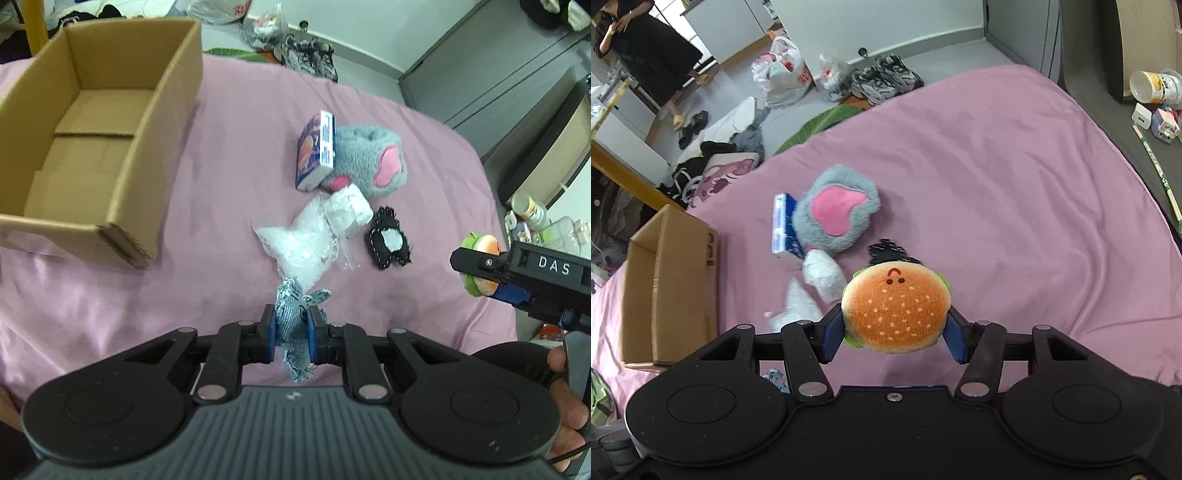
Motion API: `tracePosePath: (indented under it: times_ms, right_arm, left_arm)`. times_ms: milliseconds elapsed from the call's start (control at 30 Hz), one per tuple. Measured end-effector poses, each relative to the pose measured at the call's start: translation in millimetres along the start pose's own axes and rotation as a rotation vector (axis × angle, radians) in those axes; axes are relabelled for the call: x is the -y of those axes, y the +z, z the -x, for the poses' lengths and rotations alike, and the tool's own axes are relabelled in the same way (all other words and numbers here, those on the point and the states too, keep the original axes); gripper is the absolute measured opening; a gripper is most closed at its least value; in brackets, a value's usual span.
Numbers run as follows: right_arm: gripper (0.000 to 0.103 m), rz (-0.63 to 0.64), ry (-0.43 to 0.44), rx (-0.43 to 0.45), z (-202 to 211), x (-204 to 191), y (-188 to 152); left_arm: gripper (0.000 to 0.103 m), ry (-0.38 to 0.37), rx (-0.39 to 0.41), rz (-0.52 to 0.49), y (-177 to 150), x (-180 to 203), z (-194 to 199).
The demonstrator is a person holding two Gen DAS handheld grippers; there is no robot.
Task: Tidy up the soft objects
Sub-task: 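Carry the burger plush with the right tool while the left tool carries the denim plush toward the box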
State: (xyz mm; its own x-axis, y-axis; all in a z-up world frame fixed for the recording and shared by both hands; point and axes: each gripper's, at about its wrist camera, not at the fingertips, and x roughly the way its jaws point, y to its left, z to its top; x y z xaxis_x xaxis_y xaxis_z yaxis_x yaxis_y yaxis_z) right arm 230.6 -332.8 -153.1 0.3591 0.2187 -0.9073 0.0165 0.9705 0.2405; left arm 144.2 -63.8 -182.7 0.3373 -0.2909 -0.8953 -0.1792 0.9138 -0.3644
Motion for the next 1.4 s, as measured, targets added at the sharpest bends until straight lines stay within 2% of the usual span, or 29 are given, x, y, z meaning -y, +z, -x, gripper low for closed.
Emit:
tracePosePath:
  times_ms: [133,500,1000,1400]
  right_arm:
    - [0.054,0.013,0.020,0.029,13,-11,-6]
    - [0.054,0.078,0.062,0.022,15,-56,-7]
    - [0.054,0.195,0.127,-0.042,10,-142,1]
    - [0.054,0.250,0.152,-0.100,-11,-201,19]
  left_arm:
    - [0.015,-0.017,0.034,0.003,-1,-4,17]
    - [0.015,0.005,0.086,0.034,12,-28,50]
    - [0.015,0.080,0.090,0.048,56,-68,95]
    - [0.015,0.107,0.066,0.094,91,-112,94]
